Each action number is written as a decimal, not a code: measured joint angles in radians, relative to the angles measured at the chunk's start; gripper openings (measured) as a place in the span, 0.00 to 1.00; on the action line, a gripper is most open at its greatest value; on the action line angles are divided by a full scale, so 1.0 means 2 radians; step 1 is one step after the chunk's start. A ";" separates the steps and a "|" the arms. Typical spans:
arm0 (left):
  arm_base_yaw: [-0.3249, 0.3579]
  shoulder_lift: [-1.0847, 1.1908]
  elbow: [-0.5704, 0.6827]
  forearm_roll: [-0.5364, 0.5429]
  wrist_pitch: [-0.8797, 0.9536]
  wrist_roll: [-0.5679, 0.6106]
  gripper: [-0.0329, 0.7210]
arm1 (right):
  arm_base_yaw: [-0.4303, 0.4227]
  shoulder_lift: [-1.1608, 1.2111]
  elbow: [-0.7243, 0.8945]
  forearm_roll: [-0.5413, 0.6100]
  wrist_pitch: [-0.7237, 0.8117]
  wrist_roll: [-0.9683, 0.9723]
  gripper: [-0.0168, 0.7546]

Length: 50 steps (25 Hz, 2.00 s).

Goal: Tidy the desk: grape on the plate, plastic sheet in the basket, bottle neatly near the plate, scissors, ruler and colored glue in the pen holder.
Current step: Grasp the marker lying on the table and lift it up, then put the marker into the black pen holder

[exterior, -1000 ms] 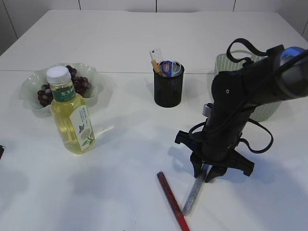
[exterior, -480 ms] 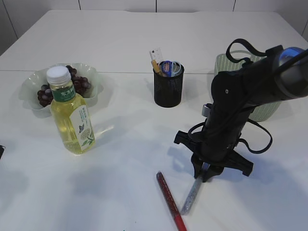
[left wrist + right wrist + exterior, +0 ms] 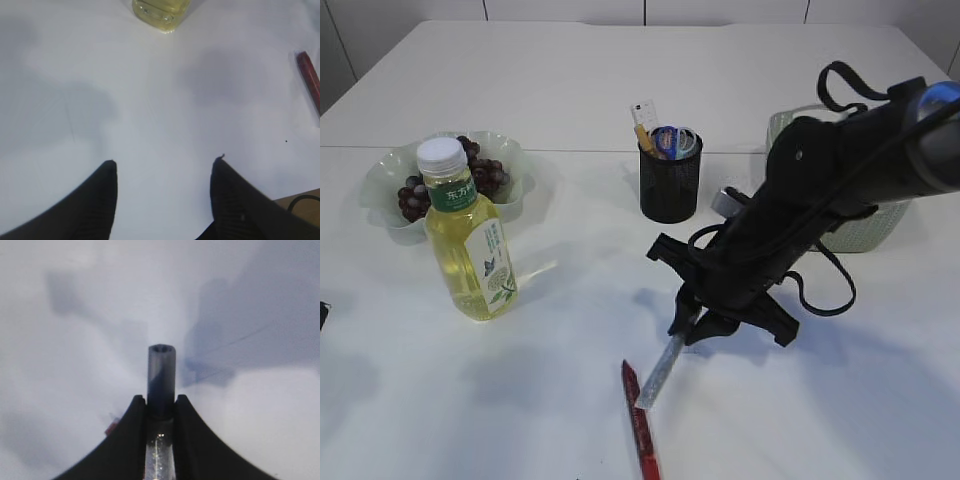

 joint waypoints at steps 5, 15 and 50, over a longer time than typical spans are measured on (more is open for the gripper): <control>0.000 0.000 0.000 0.000 0.000 0.000 0.62 | -0.013 -0.020 -0.002 0.107 -0.006 -0.142 0.18; 0.000 0.000 0.000 -0.004 0.000 0.000 0.62 | -0.090 -0.043 -0.036 0.363 -0.002 -0.489 0.18; 0.000 0.000 0.000 -0.042 0.044 0.000 0.62 | -0.127 0.126 -0.250 0.639 -0.068 -1.181 0.26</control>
